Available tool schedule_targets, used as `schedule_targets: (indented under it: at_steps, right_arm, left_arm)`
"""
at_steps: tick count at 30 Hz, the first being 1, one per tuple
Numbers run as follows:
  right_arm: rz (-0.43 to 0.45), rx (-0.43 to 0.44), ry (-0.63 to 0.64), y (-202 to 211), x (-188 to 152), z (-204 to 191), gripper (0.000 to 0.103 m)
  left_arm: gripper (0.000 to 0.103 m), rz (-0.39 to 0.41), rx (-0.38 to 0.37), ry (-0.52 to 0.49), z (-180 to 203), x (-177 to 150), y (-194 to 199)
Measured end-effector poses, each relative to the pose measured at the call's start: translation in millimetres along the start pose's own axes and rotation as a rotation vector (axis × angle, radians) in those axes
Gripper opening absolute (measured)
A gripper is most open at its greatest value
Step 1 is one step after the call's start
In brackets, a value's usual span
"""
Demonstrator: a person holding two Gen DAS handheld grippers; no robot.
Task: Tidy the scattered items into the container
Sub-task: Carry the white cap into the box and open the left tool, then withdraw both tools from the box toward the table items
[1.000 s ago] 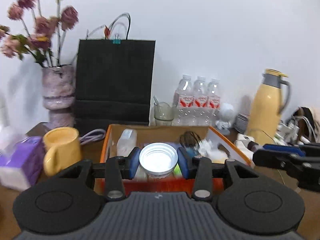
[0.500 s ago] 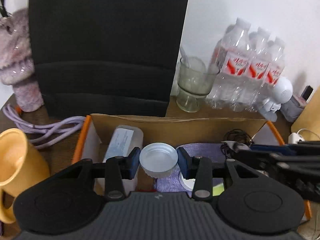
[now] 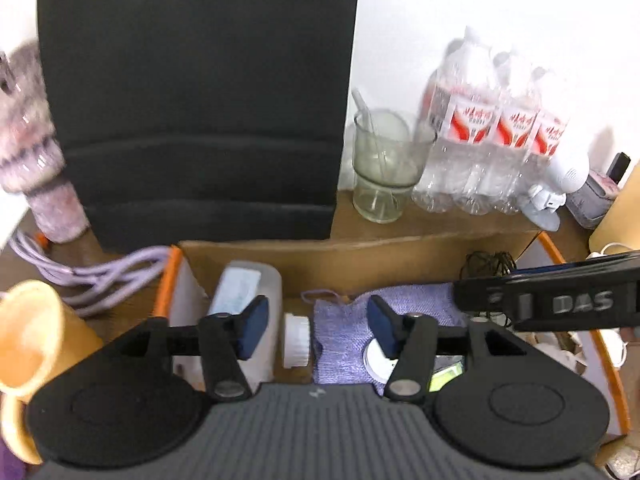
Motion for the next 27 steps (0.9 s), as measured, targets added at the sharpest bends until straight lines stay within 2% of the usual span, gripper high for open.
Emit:
schedule_targets:
  at_steps: [1, 3, 6, 8, 11, 14, 16, 19, 21, 24, 26, 27]
  right_arm:
    - [-0.001, -0.017, 0.002, 11, 1, 0, 0.063]
    - [-0.021, -0.028, 0.010, 29, 3, 1, 0.067]
    - [-0.059, -0.065, 0.042, 62, 0, -3, 0.077]
    - [-0.069, -0.096, 0.068, 81, 0, -7, 0.079]
    - [-0.045, -0.110, 0.084, 109, -7, -12, 0.088]
    - [-0.010, -0.098, 0.080, 127, -18, -17, 0.088]
    - [0.029, -0.087, 0.060, 133, -32, -20, 0.088]
    - [0.145, -0.089, 0.050, 140, -70, -33, 0.088]
    - [0.257, -0.122, 0.081, 143, -106, -49, 0.088]
    - [0.433, -0.186, 0.197, 141, -169, -85, 0.085]
    - [0.538, -0.225, 0.306, 138, -208, -112, 0.079]
    - [0.573, -0.243, 0.345, 136, -224, -122, 0.079]
  left_arm:
    - [0.082, 0.000, 0.002, -0.006, 1, 3, 8]
    - [0.098, -0.006, 0.007, -0.035, 4, 8, 26]
    - [0.101, -0.008, 0.042, -0.044, 6, 9, 50]
    - [0.103, -0.030, 0.056, -0.023, 2, 10, 65]
    - [0.103, -0.048, 0.083, 0.006, -1, 10, 85]
    - [0.103, -0.061, 0.089, 0.008, -3, 4, 93]
    - [0.103, -0.021, 0.081, 0.018, -5, -7, 102]
    - [0.103, 0.159, 0.055, 0.027, -15, -41, 123]
    - [0.103, 0.341, 0.059, 0.030, -25, -77, 139]
    - [0.103, 0.624, 0.007, 0.002, -45, -143, 159]
    - [0.103, 0.749, -0.001, -0.010, -58, -181, 167]
    - [0.103, 0.777, -0.002, -0.028, -64, -199, 170]
Point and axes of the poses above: each gripper's, at about its wrist camera, not at the fingertips, and y roughly against the way its jaws point, z to its right, x to its top, the point moved 1 cm from there along -y, roughly the way its jaws point, and after that the axes turned 13 degrees about y, right-handed, at the moved point
